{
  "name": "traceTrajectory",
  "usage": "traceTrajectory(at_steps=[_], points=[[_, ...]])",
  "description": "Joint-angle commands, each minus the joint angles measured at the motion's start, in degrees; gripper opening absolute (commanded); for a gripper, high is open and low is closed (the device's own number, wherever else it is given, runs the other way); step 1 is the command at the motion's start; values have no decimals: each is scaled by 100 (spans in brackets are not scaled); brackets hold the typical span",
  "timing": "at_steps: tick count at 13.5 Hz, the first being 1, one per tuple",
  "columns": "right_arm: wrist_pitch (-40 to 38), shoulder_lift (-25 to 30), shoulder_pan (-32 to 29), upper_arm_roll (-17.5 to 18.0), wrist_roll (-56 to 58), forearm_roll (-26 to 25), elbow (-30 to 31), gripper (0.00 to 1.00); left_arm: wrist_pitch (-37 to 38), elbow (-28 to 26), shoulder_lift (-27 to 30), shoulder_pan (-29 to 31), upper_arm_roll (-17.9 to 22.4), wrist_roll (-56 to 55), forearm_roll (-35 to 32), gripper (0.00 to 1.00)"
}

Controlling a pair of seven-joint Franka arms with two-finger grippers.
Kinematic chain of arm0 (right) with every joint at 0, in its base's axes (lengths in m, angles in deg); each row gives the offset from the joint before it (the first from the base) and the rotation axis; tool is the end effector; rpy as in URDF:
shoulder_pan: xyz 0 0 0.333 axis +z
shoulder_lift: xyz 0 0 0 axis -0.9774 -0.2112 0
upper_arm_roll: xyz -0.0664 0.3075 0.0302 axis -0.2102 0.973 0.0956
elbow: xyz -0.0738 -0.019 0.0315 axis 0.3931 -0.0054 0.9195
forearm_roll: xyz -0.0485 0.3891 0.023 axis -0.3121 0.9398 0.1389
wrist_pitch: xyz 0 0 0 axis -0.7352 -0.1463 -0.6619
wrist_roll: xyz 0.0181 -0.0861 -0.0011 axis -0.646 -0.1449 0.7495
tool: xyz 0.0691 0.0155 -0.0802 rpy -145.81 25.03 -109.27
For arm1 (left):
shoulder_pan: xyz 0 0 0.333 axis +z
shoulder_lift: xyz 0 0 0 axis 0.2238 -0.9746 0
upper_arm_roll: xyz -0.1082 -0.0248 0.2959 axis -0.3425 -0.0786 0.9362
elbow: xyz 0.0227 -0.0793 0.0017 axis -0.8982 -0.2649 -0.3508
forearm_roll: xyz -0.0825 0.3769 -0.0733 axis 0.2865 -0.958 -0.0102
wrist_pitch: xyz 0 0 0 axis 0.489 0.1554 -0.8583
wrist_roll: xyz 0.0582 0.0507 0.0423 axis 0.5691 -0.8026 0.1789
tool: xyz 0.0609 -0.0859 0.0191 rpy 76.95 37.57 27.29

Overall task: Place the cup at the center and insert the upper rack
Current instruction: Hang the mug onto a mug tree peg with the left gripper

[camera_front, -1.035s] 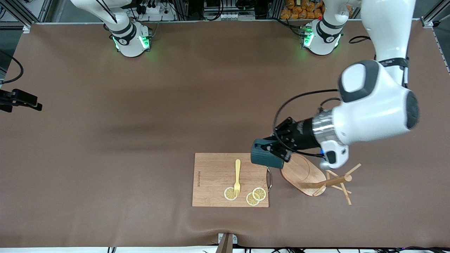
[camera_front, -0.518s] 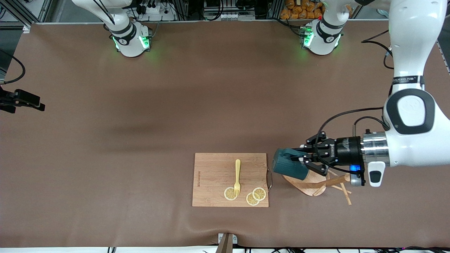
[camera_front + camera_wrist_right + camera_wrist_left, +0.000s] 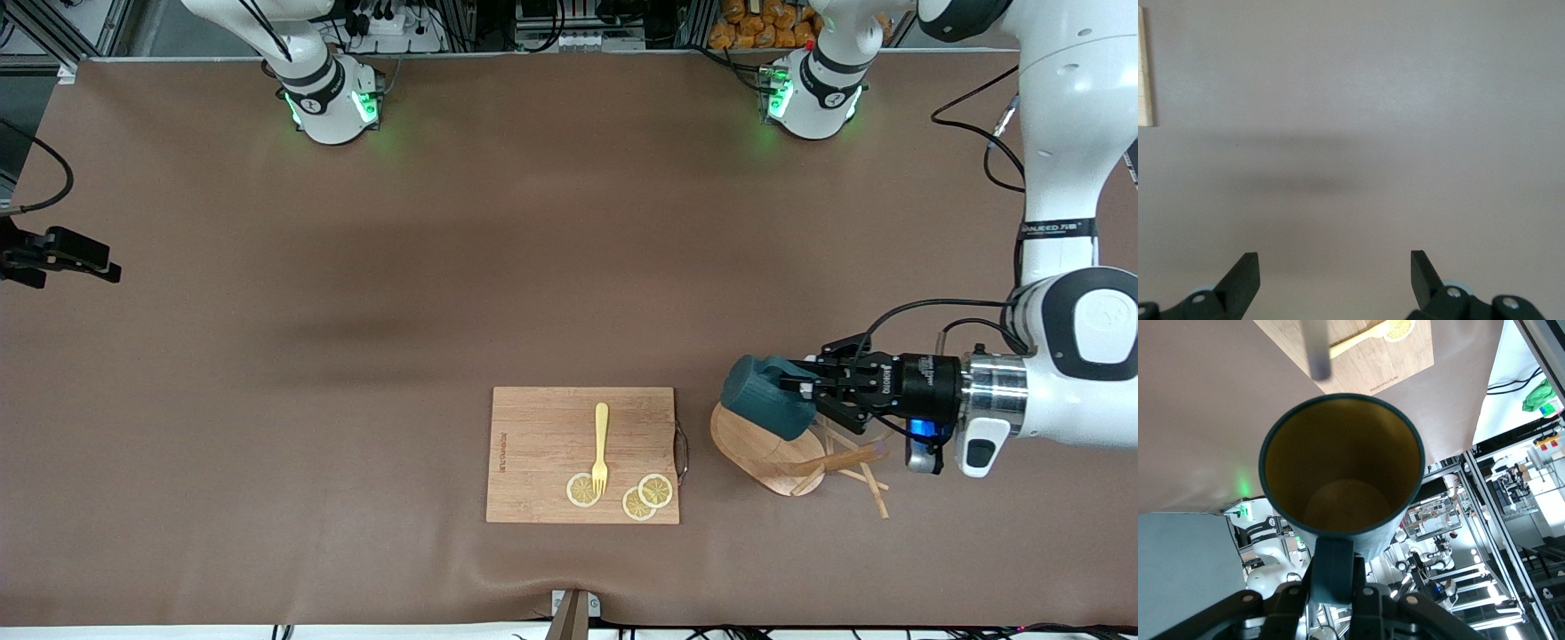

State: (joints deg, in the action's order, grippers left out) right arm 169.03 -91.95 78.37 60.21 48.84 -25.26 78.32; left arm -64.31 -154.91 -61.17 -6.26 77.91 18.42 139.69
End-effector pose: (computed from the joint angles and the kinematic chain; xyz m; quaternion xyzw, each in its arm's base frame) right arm 0.5874 -0.0622 0.5904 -0.9991 -0.0303 0.0304 0.0050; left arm 0.7185 -0.0902 0.4191 0.7307 0.3866 -0.3713 0.4228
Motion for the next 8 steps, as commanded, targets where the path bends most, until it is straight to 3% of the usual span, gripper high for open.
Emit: traceTrajectory(at_steps=[1, 8], points=[[-73, 67, -127, 155, -233, -135, -13, 100, 262, -30, -27, 159, -7, 272, 150, 0], [-529, 76, -118, 207, -375, -135, -22, 100, 272, -30, -203, 282, 186, 764, 264, 0]])
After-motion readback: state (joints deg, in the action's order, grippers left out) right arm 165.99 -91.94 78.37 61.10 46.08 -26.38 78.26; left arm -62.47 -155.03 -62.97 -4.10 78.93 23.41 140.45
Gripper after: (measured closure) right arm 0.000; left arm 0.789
